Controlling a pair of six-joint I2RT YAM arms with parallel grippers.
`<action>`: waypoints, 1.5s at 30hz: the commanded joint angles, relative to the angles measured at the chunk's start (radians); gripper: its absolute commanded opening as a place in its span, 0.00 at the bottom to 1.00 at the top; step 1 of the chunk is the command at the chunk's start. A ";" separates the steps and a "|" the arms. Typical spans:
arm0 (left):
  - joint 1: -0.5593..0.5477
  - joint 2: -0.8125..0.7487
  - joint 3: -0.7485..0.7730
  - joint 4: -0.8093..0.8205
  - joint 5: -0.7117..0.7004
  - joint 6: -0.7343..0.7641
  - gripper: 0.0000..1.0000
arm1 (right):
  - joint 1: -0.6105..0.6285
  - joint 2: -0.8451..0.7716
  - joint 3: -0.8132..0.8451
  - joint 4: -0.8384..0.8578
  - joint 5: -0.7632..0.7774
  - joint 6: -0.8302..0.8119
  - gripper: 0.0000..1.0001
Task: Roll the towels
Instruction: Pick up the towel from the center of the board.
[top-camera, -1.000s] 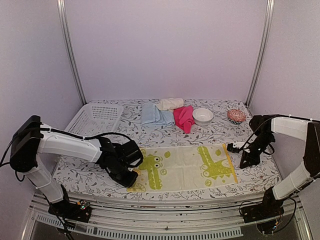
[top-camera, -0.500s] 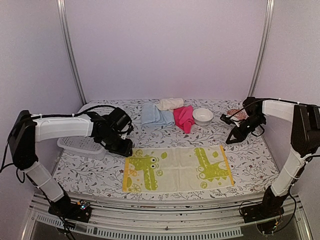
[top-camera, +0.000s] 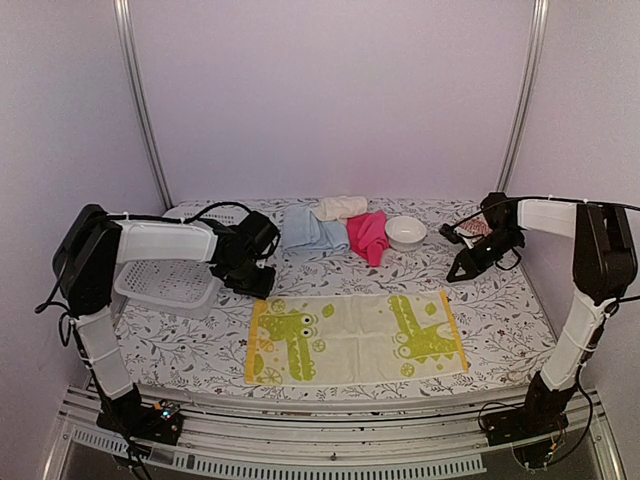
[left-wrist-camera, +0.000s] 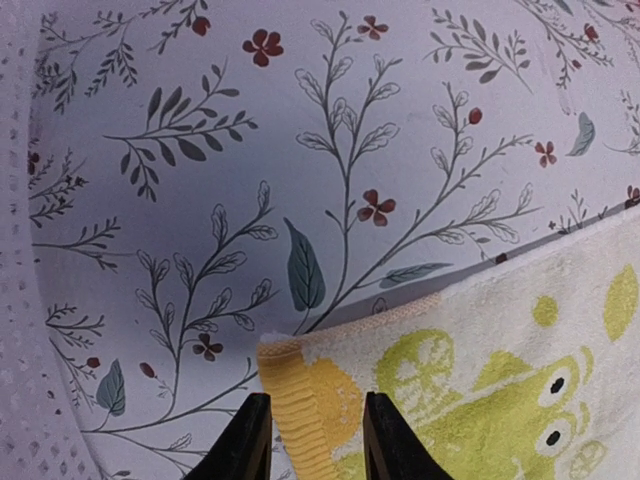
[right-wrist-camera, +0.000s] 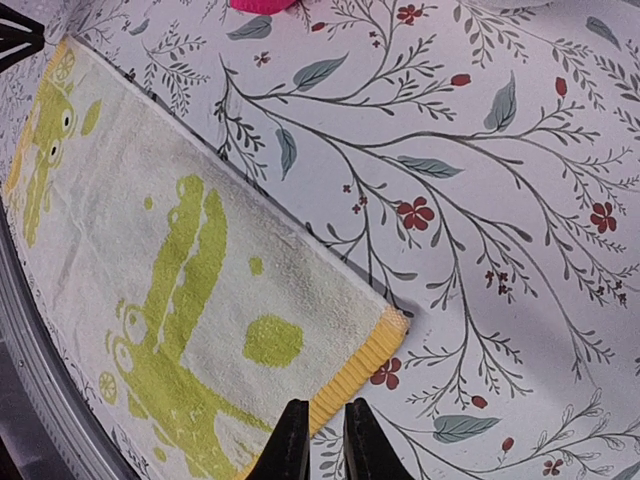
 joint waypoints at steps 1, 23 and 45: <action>0.009 0.021 0.025 -0.025 -0.087 -0.017 0.36 | -0.003 0.040 0.020 0.033 0.030 0.040 0.14; -0.010 0.047 0.016 -0.025 -0.042 -0.012 0.38 | 0.009 0.250 0.136 0.010 0.035 0.071 0.24; -0.013 0.058 0.024 -0.024 -0.058 -0.011 0.38 | 0.029 0.236 0.127 -0.037 0.099 0.075 0.03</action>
